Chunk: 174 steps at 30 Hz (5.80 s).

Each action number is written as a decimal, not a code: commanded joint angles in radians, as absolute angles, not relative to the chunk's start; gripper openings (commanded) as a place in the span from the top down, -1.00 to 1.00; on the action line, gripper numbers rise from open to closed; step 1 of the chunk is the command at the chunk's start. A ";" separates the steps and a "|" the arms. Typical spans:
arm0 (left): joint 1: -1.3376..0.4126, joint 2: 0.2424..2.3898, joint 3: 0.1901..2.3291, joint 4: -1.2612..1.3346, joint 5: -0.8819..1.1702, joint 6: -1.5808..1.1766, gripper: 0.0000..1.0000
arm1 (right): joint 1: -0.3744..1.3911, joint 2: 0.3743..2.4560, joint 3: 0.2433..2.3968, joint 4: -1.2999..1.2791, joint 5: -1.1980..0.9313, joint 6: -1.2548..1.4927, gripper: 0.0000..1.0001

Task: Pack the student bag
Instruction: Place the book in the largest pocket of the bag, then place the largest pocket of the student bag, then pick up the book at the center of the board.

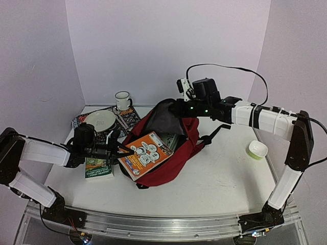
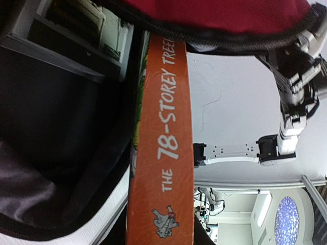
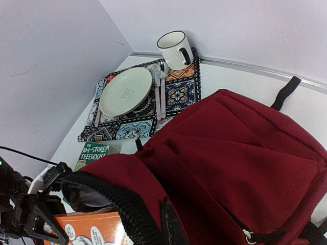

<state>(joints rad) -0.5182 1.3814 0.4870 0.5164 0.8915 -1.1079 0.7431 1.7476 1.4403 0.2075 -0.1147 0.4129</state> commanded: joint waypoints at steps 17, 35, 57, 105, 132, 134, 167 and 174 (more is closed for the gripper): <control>-0.476 1.578 0.647 0.754 0.898 -1.294 1.00 | 0.783 1.606 1.358 0.342 -0.200 0.462 1.00; -0.484 1.642 0.695 0.816 0.745 -1.352 1.00 | 0.815 1.585 1.306 0.376 -0.205 0.494 1.00; -0.572 2.013 1.044 0.815 0.618 -1.226 0.98 | 0.875 1.642 1.304 0.461 -0.252 0.589 1.00; -0.616 1.427 0.818 -0.059 0.277 -0.513 -0.99 | 0.608 1.714 1.165 0.256 0.105 0.688 1.00; -0.492 1.533 0.926 -0.556 -0.138 -0.470 -0.86 | 0.465 1.528 1.030 0.149 -0.073 0.573 -0.30; -0.536 1.576 0.965 -0.593 -0.214 -0.476 -0.86 | 0.465 1.502 1.013 0.150 -0.087 0.571 -0.48; -0.693 1.763 1.087 -0.799 -0.327 -0.534 0.88 | 0.671 1.289 0.879 0.200 -0.026 0.560 -0.97; -0.695 1.594 1.098 -0.829 -0.287 -0.521 1.00 | 0.757 1.257 0.905 0.199 0.031 0.560 -0.97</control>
<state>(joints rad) -0.6868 1.7147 1.0893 -0.8002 -0.3797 -0.5217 0.7097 1.3035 0.8489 0.1878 -0.0299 0.5716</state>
